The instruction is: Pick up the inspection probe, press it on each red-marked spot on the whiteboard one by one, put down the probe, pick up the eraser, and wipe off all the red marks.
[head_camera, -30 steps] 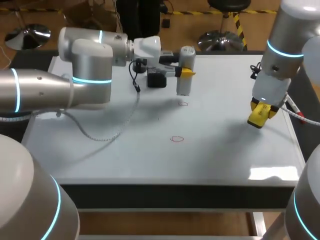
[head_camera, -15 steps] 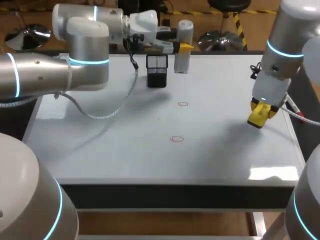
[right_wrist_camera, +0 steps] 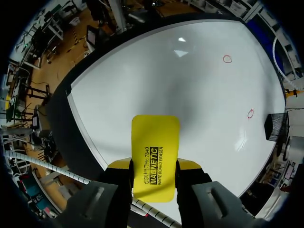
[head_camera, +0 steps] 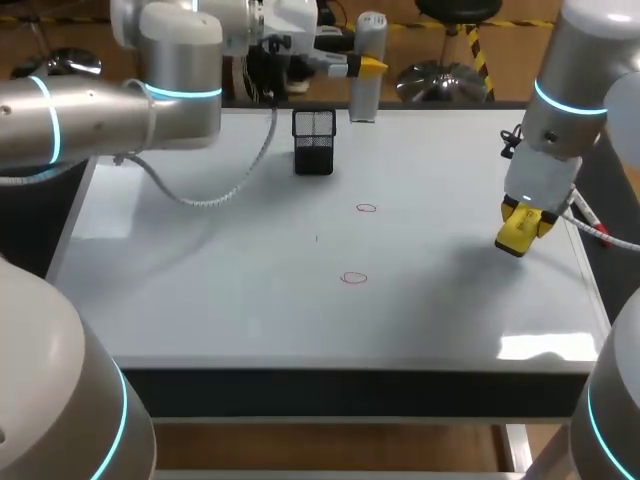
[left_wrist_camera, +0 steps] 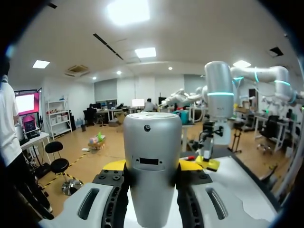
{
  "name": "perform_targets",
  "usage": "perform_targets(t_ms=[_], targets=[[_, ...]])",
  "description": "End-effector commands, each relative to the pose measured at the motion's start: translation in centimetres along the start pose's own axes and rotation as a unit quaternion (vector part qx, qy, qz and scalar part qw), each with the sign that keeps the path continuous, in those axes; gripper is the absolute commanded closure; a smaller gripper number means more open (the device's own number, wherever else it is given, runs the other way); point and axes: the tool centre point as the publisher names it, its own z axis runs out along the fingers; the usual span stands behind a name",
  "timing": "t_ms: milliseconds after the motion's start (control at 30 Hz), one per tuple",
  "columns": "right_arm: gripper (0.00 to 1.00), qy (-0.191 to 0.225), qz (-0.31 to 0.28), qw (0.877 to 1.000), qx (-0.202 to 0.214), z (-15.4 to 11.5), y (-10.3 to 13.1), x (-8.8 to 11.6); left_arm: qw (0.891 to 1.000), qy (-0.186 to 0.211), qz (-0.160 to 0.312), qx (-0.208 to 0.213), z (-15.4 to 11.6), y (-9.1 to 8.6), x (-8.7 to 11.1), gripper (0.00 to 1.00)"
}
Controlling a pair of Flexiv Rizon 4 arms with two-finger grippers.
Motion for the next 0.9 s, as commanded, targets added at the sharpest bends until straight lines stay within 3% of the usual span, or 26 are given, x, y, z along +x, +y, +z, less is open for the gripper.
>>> perform_targets(t_ms=[33,467,900], targets=[[1.0,0.001,-0.001,1.0,0.001,0.0,-0.1,0.0,1.0,0.02,-0.001,-0.004,0.6,0.0,-1.7,1.0],[1.0,0.001,-0.001,1.0,0.001,0.0,-0.1,0.0,1.0,0.014,-0.007,-0.01,0.9,0.3,-3.4,1.0],[1.0,0.001,-0.001,1.0,0.001,0.0,-0.1,0.0,1.0,0.016,-0.01,-0.009,0.9,0.3,-3.5,1.0]])
